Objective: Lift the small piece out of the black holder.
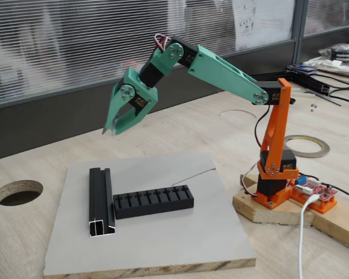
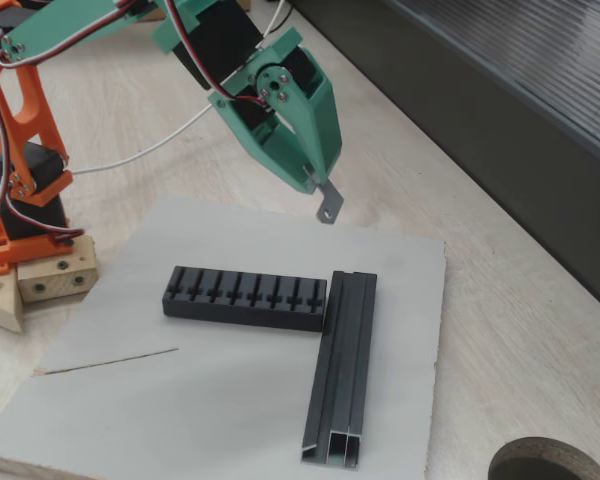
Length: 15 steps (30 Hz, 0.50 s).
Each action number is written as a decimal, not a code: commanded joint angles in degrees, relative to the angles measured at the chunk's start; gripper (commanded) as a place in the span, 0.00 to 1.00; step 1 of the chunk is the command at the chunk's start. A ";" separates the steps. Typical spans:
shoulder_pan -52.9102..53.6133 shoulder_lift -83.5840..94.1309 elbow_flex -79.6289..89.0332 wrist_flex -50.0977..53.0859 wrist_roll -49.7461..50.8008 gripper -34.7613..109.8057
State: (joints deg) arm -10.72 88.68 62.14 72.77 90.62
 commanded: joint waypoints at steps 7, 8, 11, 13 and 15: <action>-0.53 1.85 -0.26 0.44 0.79 0.28; -0.44 1.85 -0.26 0.44 0.79 0.28; -0.09 1.76 -0.26 0.44 0.79 0.28; 0.09 1.76 -0.26 0.44 0.79 0.28; 0.09 1.76 -0.26 0.44 0.79 0.28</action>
State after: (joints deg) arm -10.37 88.68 62.14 72.77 90.62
